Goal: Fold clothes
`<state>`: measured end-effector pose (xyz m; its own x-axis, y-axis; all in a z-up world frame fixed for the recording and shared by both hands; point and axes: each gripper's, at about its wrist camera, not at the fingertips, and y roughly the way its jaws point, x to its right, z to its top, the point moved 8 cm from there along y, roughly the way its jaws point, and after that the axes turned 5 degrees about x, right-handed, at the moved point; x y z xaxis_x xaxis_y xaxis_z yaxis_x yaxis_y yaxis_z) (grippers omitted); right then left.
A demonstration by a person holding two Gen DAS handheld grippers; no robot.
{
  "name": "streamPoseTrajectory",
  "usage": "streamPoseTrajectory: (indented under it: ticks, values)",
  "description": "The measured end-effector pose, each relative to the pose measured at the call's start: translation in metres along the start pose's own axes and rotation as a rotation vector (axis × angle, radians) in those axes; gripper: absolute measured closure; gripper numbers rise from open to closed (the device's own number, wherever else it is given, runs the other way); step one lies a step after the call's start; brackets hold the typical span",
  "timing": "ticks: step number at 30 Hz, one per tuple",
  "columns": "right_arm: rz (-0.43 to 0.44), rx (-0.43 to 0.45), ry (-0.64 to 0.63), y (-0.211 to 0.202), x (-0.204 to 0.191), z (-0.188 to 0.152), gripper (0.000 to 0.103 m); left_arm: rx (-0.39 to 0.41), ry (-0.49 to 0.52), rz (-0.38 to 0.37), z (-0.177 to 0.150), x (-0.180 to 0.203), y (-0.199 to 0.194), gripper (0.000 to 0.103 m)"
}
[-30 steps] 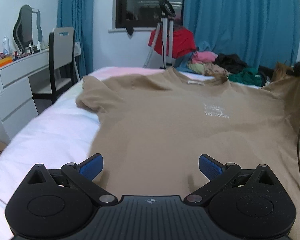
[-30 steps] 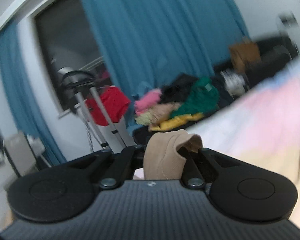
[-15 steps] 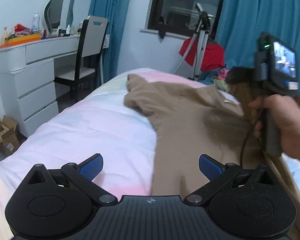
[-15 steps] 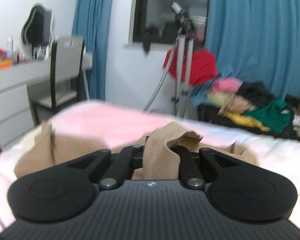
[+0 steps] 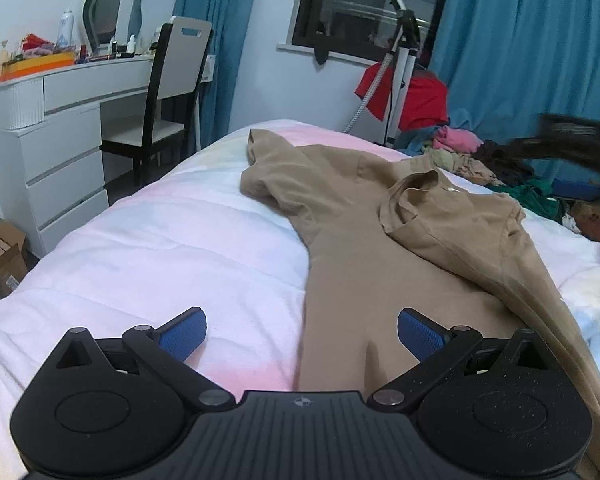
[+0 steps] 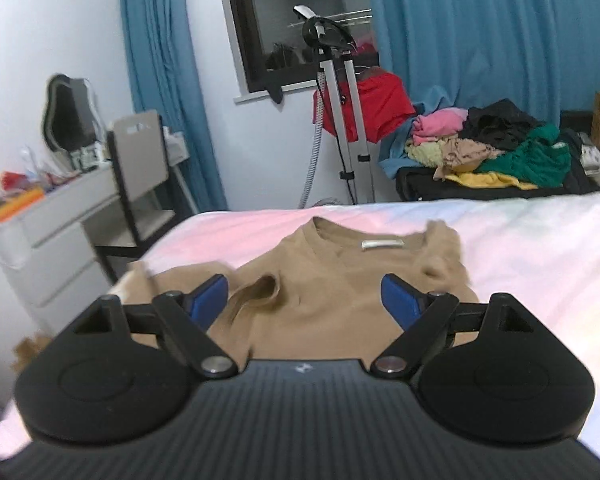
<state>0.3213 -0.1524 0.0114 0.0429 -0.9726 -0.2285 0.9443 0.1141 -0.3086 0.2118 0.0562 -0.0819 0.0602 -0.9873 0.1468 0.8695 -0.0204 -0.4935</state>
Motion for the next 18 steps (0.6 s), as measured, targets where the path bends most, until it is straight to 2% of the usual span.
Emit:
streamPoseTrajectory:
  ticks: [6, 10, 14, 18]
  values:
    - [0.052, 0.011, 0.093, -0.137, 0.013, -0.015, 0.018, 0.023, 0.022, -0.037, -0.001, 0.017, -0.028, 0.000]
    - [0.034, 0.041, 0.123, -0.204, 0.028, -0.034, 0.018, 0.036, 0.055, -0.071, -0.007, 0.036, -0.056, 0.000]
    - [0.026, 0.052, 0.132, -0.238, 0.043, -0.058, 0.018, 0.048, 0.130, -0.100, -0.015, 0.061, -0.080, 0.000]
    - [0.015, 0.044, 0.137, -0.242, 0.052, -0.068, 0.018, 0.065, 0.187, -0.128, -0.022, 0.081, -0.096, 0.000]
